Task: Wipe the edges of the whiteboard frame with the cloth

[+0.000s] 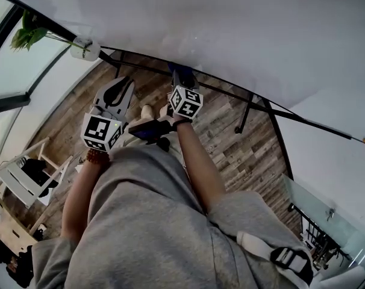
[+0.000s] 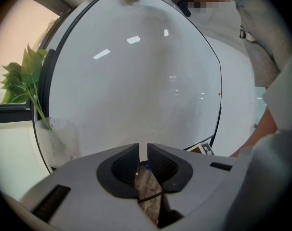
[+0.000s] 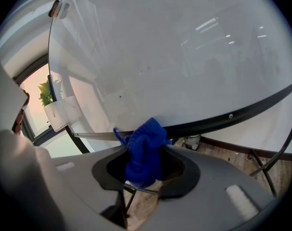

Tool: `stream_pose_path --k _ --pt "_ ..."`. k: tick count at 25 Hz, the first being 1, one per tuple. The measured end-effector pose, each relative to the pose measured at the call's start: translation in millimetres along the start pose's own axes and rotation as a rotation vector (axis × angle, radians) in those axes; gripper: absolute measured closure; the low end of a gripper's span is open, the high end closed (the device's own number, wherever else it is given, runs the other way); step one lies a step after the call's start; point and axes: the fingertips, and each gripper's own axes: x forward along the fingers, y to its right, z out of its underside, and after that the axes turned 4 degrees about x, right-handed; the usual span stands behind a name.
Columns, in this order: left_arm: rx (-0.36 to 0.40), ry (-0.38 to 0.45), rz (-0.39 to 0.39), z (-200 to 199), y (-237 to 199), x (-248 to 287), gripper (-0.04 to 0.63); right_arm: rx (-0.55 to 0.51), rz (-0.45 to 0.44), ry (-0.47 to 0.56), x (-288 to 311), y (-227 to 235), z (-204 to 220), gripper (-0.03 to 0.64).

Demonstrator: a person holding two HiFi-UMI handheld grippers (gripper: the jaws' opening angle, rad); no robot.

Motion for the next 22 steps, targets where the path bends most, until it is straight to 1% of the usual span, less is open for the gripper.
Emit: stream_pose_path --k 7,16,22 --pt "-0.015 -0.003 -0.058 6.4 -10.7 -16.8 0.538 0.042 -0.052 0.006 7.2 -17.3 3.3 0.472" --pt "-0.037 0.000 -0.131 9.2 -19.0 -35.3 0.538 0.081 -0.101 -0.011 13.0 -33.6 5.6 0.472" --pt "-0.049 0.001 -0.170 15.0 -21.5 -49.3 0.538 0.069 -0.127 -0.020 16.7 -43.8 7.9 0.472"
